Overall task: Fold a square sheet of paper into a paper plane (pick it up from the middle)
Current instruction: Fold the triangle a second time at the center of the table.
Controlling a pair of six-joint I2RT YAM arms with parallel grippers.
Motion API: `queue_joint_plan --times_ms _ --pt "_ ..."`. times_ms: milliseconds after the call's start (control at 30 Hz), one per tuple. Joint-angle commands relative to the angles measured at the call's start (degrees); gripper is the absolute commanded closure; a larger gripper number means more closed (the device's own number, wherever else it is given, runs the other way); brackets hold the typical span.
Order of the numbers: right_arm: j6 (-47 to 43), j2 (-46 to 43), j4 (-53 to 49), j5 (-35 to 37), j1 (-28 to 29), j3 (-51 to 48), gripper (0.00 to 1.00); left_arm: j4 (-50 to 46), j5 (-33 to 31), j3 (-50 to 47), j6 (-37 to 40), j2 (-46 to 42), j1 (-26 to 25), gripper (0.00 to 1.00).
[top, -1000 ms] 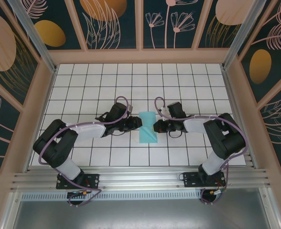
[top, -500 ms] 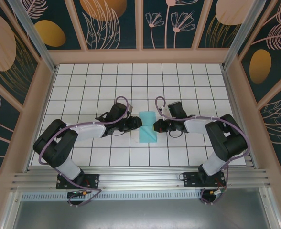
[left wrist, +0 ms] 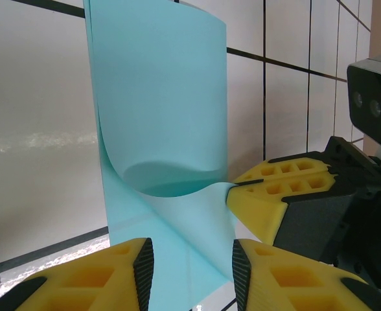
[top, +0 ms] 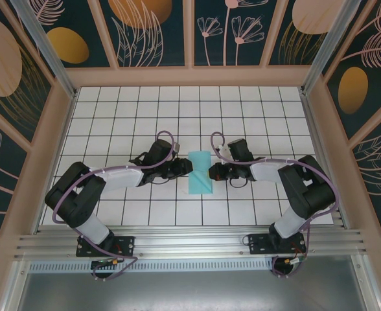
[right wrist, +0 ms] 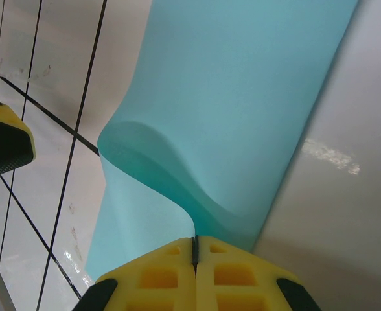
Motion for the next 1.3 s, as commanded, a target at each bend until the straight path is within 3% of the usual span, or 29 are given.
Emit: queue_joint_plan --times_ms 0,1267 --pt "-1.7 0.9 -0.9 0.9 -0.5 0.8 1.00 0.6 1.0 0.9 0.9 0.8 -0.4 0.60" --pt "-4.9 4.2 -4.1 1.0 -0.5 4.1 1.00 1.0 1.5 0.5 1.1 1.3 -0.4 0.60"
